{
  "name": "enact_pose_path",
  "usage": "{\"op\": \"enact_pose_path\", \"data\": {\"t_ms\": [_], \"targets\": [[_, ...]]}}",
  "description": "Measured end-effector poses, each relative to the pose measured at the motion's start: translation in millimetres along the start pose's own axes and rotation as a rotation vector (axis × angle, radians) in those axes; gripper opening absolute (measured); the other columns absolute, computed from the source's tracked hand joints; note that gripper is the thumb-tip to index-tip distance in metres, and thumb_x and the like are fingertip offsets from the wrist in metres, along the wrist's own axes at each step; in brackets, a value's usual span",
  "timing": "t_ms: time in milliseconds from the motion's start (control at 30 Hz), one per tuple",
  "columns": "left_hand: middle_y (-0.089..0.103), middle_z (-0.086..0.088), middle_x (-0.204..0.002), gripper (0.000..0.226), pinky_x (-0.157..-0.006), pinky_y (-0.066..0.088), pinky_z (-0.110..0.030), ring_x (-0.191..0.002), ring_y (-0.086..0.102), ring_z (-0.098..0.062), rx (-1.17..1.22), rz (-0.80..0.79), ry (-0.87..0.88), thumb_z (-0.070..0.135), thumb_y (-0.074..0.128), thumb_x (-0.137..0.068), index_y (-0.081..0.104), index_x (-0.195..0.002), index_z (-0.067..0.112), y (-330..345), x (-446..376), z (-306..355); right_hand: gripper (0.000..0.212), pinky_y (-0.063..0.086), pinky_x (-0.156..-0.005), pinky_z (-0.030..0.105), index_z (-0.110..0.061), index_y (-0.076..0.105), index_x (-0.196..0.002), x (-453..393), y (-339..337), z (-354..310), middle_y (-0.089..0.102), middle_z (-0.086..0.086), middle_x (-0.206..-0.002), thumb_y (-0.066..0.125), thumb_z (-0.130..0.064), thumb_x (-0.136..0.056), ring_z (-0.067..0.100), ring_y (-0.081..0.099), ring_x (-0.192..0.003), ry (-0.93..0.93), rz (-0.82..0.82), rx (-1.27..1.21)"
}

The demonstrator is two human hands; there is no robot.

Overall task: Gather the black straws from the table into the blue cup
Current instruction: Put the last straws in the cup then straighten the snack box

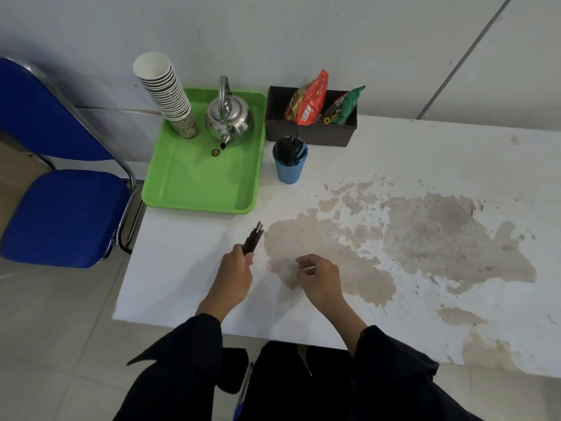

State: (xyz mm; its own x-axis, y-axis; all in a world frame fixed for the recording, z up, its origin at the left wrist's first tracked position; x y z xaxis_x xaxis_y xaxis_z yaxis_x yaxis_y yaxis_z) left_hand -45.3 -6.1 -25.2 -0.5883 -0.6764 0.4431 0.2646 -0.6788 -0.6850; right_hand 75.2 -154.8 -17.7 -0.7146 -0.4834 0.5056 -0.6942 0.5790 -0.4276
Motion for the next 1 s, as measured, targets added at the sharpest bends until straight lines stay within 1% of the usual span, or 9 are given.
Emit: {"op": "enact_pose_path", "data": {"t_ms": [100,200,300,400,500,667,867,933,1000], "targets": [[0.054,-0.004,-0.079,0.024,-0.053,0.038,-0.029,-0.063,0.050,-0.021,0.222,0.068,-0.072,0.025,0.032,-0.105,0.049,-0.100,0.008,-19.1,-2.0,16.9,0.016,0.048,-0.056,0.008,-0.011,0.067,-0.103,3.1,5.1,-5.5,0.068,0.001,-0.093,0.062,-0.016,-0.089,0.017,0.066,-0.078,0.119,-0.019,-0.160],[0.054,-0.001,-0.086,0.025,-0.066,0.043,-0.029,-0.070,0.053,-0.018,0.541,0.147,-0.105,0.027,0.030,-0.106,0.049,-0.094,0.018,-36.8,-8.3,44.8,0.024,0.056,-0.080,0.026,-0.008,0.062,-0.113,3.1,16.1,-19.4,0.069,0.006,-0.104,0.049,-0.018,-0.095,0.021,0.068,-0.093,0.363,-0.103,-0.543],[0.051,0.003,-0.081,0.026,-0.080,0.045,-0.031,-0.065,0.056,-0.006,0.903,0.180,-0.075,0.025,0.030,-0.107,0.050,-0.090,0.022,-54.0,-13.1,75.0,0.035,0.047,-0.097,0.035,-0.003,0.055,-0.121,5.2,25.3,-44.8,0.063,0.011,-0.119,0.036,-0.023,-0.100,0.024,0.060,-0.111,0.535,-0.222,-1.005],[0.045,0.003,-0.076,0.026,-0.075,0.043,-0.028,-0.061,0.050,-0.005,1.142,0.169,0.020,0.017,0.030,-0.107,0.052,-0.094,0.019,-67.7,-16.0,99.5,0.043,0.039,-0.108,0.038,0.000,0.055,-0.124,6.0,23.6,-71.4,0.061,0.014,-0.124,0.029,-0.025,-0.101,0.025,0.055,-0.119,0.574,-0.291,-1.255],[0.043,0.003,-0.074,0.028,-0.071,0.043,-0.024,-0.065,0.044,-0.009,1.210,0.147,0.087,0.014,0.030,-0.107,0.056,-0.098,0.019,-77.9,-16.2,119.2,0.045,0.036,-0.112,0.041,0.003,0.053,-0.125,6.6,17.3,-94.9,0.059,0.018,-0.128,0.026,-0.024,-0.101,0.030,0.053,-0.123,0.550,-0.343,-1.404],[0.046,0.006,-0.075,0.025,-0.079,0.044,-0.026,-0.065,0.050,-0.005,1.255,0.135,0.195,0.017,0.031,-0.107,0.052,-0.093,0.020,-95.3,-10.5,147.5,0.049,0.036,-0.112,0.041,0.006,0.051,-0.127,8.8,6.5,-129.8,0.059,0.026,-0.128,0.023,-0.024,-0.101,0.032,0.055,-0.122,0.450,-0.446,-1.547],[0.052,0.006,-0.076,0.022,-0.081,0.044,-0.029,-0.073,0.051,-0.010,1.266,0.081,0.265,0.019,0.034,-0.107,0.051,-0.094,0.020,-108.1,5.1,171.7,0.053,0.041,-0.108,0.040,0.010,0.053,-0.125,10.3,-15.4,-165.7,0.061,0.027,-0.123,0.021,-0.025,-0.101,0.031,0.059,-0.118,0.365,-0.454,-1.584],[0.053,0.006,-0.077,0.022,-0.086,0.046,-0.031,-0.077,0.052,-0.011,1.229,0.090,0.278,0.019,0.035,-0.106,0.054,-0.095,0.020,-112.4,10.8,179.2,0.054,0.043,-0.106,0.039,0.009,0.055,-0.124,10.5,-22.6,-173.8,0.064,0.026,-0.119,0.021,-0.025,-0.101,0.030,0.063,-0.111,0.349,-0.450,-1.594],[0.054,0.005,-0.079,0.021,-0.091,0.048,-0.034,-0.081,0.054,-0.013,1.215,0.089,0.288,0.019,0.036,-0.106,0.055,-0.098,0.020,-115.4,15.3,187.1,0.052,0.050,-0.095,0.038,0.005,0.058,-0.120,10.5,-29.5,-181.9,0.069,0.023,-0.110,0.021,-0.026,-0.101,0.028,0.070,-0.097,0.338,-0.446,-1.609]]}}
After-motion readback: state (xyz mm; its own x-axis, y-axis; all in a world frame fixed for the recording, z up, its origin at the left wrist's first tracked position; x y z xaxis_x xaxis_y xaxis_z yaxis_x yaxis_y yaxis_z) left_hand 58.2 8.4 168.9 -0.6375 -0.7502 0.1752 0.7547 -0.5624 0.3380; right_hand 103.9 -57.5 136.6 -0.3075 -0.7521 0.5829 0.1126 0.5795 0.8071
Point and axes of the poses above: each hand's wrist, its own x-axis away from the middle knuckle, its own y-axis out of the palm, z = x × y, the point moved 1 cm from there along -x, towards the middle knuckle
